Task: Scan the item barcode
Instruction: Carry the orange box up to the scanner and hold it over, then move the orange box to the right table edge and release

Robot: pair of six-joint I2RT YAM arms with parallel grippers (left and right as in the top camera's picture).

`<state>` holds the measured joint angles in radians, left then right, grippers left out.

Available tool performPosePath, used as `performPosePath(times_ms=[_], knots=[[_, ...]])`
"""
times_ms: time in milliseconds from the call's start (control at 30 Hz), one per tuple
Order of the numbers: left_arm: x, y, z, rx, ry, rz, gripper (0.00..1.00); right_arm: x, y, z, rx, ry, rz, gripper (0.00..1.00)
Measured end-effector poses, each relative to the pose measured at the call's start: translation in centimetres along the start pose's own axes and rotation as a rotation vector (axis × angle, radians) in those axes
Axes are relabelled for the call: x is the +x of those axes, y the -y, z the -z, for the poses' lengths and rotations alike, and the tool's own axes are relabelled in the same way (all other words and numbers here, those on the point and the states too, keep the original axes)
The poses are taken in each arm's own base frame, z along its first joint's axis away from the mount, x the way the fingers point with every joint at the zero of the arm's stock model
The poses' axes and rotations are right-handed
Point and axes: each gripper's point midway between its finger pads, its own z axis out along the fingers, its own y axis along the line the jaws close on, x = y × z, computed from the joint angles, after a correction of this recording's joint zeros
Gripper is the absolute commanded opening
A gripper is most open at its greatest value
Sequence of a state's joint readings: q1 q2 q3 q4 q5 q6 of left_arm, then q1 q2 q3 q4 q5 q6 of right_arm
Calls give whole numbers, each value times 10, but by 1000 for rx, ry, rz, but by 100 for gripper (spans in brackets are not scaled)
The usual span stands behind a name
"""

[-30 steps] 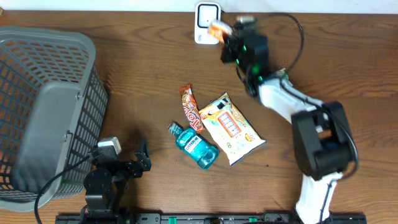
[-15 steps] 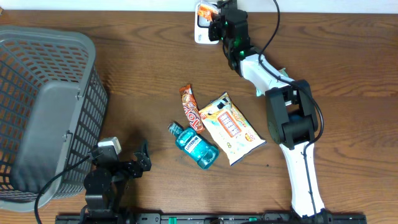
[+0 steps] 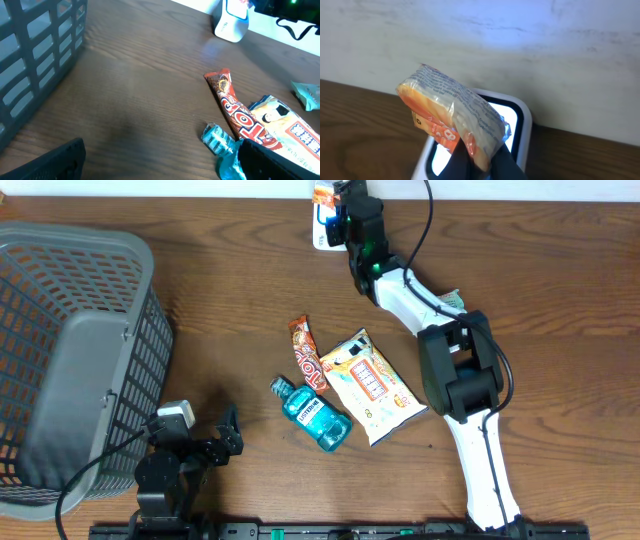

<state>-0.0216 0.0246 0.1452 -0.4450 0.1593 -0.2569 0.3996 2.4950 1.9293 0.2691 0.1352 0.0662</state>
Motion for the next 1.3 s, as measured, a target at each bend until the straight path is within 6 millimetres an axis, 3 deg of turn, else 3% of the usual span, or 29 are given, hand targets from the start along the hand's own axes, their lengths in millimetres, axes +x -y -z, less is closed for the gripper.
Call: performPosePath(times_ms=[367,467,600,800,933,1033,1100,1300], knots=[[0,0,0,0,0,0,98,21,15,2,77,-91,18,1],[0,0,0,0,0,0,98,20,26,16,136,-171,38,1],[0,0,0,0,0,0,98,-5,58,51,293,-239,71,1],[0,0,0,0,0,0,98,-85,130,134,597,-223,92,1],[0,0,0,0,0,0,98,-111,192,185,787,-246,86,1],[0,0,0,0,0,0,98,-98,243,213,919,-339,99,1],[0,0,0,0,0,0,98,-78,277,229,993,-428,94,1],[0,0,0,0,0,0,98,-37,368,281,1195,-520,-43,2]])
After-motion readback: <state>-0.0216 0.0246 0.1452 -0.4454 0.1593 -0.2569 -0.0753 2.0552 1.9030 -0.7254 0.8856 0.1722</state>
